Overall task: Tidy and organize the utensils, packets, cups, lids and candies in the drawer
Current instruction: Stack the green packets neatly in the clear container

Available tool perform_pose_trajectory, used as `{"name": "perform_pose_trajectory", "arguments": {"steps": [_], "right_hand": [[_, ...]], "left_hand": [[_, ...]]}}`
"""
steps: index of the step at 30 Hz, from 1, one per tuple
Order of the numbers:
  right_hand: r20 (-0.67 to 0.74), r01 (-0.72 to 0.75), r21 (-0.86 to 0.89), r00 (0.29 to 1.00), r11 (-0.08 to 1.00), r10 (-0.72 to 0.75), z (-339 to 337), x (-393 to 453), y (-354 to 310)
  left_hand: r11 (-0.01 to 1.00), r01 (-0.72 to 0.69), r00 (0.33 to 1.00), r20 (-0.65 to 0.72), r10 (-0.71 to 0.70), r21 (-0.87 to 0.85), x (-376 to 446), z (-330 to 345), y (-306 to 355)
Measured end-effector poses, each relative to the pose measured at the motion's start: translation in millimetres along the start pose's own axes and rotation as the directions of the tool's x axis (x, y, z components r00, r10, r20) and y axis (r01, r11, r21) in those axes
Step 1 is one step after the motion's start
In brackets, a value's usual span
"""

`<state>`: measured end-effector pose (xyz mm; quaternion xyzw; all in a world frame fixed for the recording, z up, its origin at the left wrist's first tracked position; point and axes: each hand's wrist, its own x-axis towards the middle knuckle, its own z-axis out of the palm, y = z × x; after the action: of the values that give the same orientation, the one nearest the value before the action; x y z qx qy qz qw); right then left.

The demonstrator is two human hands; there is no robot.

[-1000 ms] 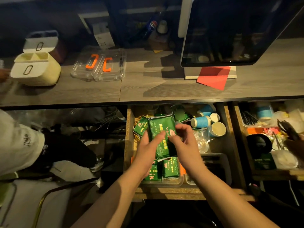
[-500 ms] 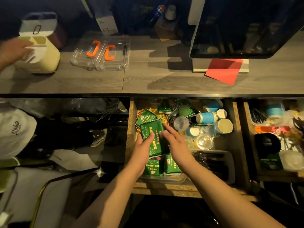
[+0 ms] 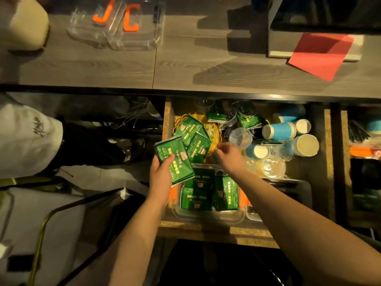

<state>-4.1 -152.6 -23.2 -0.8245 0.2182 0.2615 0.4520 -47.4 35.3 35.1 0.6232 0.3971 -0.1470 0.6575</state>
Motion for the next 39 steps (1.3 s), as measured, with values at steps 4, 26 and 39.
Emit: {"name": "perform_pose_trajectory", "arguments": {"steps": [4,26,39], "right_hand": [[0.046,0.047,-0.211,0.998,0.976,-0.038,32.9,40.8,-1.2],[0.016,-0.092,0.054,0.996,0.994,0.091,76.1,123.9,-24.1],[0.025,-0.052,0.541,0.999,0.839,0.045,34.9,93.9,-8.6]], "left_hand": [[0.999,0.033,0.999,0.034,-0.032,-0.041,13.8,5.0,-11.0],[0.996,0.05,0.994,0.102,-0.043,-0.072,36.0,1.1,-32.4],[0.993,0.063,0.997,0.042,-0.059,-0.099,37.9,-9.1,-27.7]]}}
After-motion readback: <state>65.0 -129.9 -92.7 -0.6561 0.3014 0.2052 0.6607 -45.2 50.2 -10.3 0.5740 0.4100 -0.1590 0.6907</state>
